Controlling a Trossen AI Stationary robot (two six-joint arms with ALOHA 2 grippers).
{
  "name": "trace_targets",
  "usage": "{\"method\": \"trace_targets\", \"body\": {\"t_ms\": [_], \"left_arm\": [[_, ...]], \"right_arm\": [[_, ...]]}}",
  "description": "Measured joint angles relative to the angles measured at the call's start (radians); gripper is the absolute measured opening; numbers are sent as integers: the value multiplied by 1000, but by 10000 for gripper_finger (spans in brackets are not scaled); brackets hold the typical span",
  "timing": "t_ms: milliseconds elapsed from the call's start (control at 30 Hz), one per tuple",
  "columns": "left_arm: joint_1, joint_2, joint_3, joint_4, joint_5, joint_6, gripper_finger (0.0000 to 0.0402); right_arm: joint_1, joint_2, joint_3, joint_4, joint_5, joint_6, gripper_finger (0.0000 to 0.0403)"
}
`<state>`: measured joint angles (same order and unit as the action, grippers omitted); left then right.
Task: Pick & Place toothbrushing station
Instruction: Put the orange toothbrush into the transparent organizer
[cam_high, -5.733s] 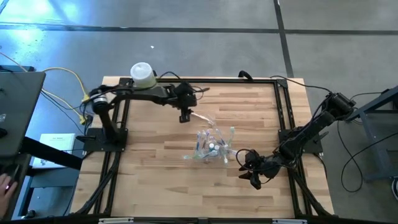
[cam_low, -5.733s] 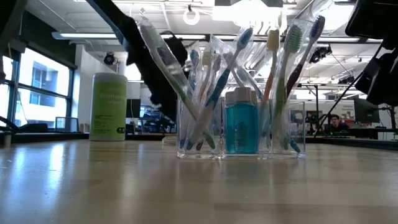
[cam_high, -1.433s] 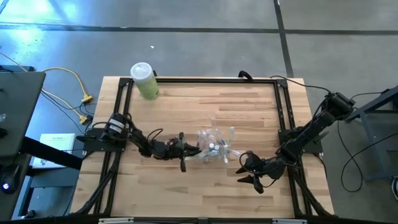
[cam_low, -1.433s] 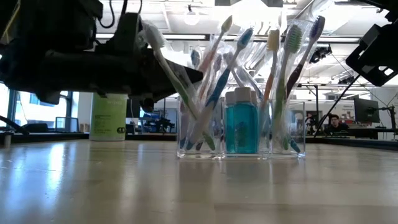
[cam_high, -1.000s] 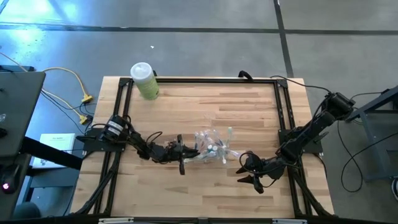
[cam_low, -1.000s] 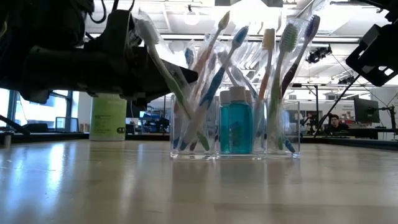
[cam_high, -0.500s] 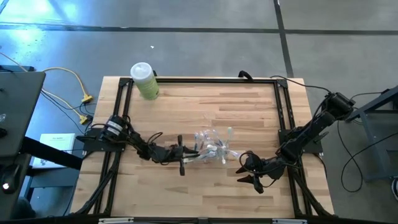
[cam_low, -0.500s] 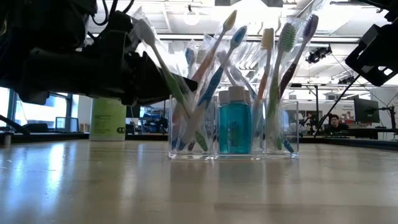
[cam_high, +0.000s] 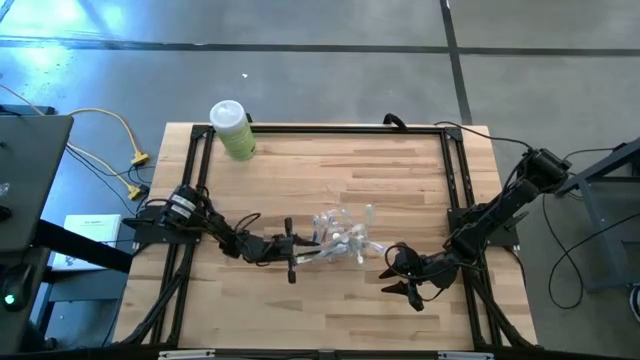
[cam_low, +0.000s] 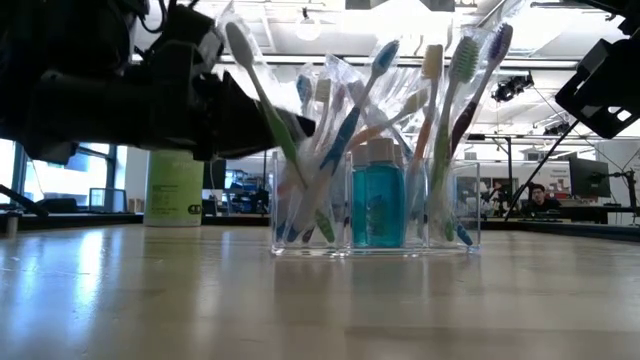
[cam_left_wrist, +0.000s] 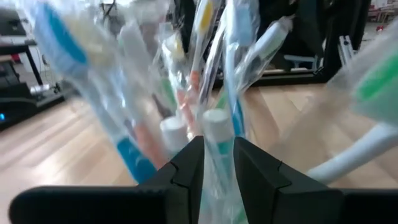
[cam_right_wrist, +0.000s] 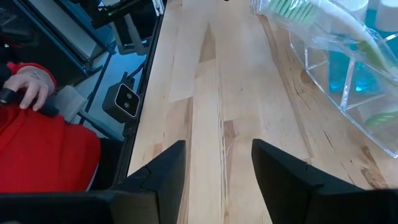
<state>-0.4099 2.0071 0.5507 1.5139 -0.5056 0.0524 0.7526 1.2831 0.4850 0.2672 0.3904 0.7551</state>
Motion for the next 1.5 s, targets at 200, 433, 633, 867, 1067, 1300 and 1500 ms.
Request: {"method": "trace_targets", "body": {"t_ms": [200,433,633,867,1067,1300,1500], "left_arm": [[-8,-29,0,13,-6,73,85],[-7,-66,0,13,-101,90,85],[29,-137,8,-115,6,-65,85],[64,-211,108,-479,82,-116,85],[77,-239,224,-752,138,-152,85],[106,-239,339,-963,122,-150,86],[80,-239,360,-961,13,-56,86]], "right_arm": [[0,0,0,0,0,0,175],[0,0,0,0,0,0,175],[0,0,0,0,0,0,175],[-6,0,0,0,3,0,175],[-9,0,0,0,3,0,175],[-9,0,0,0,2,0,175],[-9,0,0,0,0,0,175]]}}
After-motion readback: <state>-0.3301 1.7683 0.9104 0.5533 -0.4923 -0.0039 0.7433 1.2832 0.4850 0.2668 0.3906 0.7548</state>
